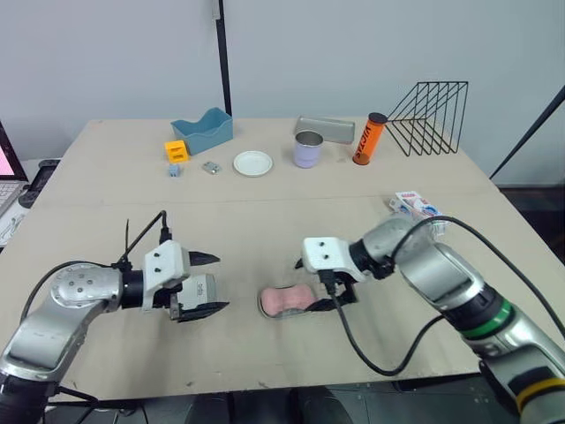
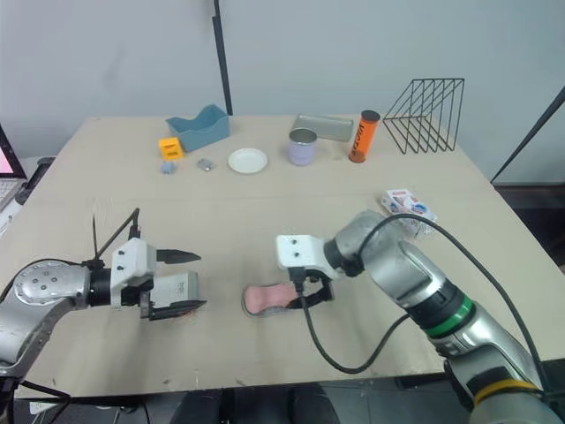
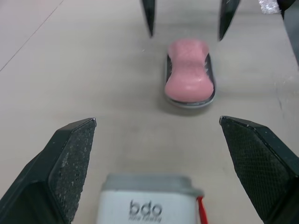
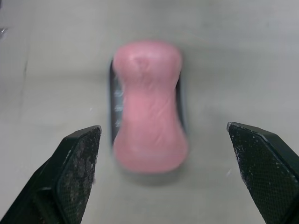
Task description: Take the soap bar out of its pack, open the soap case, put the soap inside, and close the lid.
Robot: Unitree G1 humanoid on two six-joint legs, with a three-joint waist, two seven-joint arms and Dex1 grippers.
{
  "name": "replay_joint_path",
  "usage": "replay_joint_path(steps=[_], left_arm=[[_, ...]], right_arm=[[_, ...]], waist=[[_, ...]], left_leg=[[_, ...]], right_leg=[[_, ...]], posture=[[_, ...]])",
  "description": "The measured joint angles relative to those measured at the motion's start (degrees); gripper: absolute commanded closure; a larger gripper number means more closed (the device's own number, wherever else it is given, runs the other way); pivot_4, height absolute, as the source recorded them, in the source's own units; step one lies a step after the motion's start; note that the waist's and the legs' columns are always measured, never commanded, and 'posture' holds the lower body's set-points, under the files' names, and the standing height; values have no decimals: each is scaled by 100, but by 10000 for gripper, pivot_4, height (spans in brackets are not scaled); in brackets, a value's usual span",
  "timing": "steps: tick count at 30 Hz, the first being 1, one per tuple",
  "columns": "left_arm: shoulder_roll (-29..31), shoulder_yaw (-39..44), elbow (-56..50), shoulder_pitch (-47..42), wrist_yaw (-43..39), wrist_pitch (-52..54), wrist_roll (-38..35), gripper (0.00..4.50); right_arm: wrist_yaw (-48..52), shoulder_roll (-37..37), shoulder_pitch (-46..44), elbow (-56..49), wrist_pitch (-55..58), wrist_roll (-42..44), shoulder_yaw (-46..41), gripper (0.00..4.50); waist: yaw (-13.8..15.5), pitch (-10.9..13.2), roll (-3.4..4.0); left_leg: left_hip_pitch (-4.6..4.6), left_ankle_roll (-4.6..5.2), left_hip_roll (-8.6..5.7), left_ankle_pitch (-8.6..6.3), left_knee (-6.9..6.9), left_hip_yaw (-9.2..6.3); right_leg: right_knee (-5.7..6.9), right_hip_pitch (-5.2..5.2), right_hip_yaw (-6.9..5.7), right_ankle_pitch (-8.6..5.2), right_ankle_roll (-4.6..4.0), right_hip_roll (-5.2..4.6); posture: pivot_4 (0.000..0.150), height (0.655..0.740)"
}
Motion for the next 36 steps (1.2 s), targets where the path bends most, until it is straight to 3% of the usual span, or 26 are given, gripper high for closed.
replay_joint_path(steps=[6, 13, 20, 36], left_arm=[[17, 131, 290, 194, -134, -206, -2, 0], [209, 340, 686, 321, -389, -346, 2, 0], [293, 351, 1171, 447, -653, -729, 166, 0], [227, -19, 1720, 219, -794, -1290, 657, 0]], right_arm=[[46, -25, 500, -32, -616, 630, -668, 351], [-122, 490, 620, -79, -50, 2205, -1789, 351], [-161, 323, 1157, -18, -534, 1886, -1628, 351], [-593, 526, 1138, 176, -690, 1678, -1497, 351]], waist=[[-3, 0, -1], [6, 0, -2], [8, -1, -3], [6, -1, -4]], left_leg=[[2, 0, 6, 0, 0, 2], [2, -1, 8, -1, 0, 0], [3, -5, 8, -3, -2, -6], [3, -5, 10, -3, -3, 3]], right_leg=[[0, -1, -3, 1, -1, 2], [-1, -1, -9, 2, -5, -4], [-8, -8, -16, 0, -12, -10], [-8, -5, -16, 0, -13, -8]], posture=[[1500, 7393], [1500, 7393], [1500, 7393], [1500, 7393]])
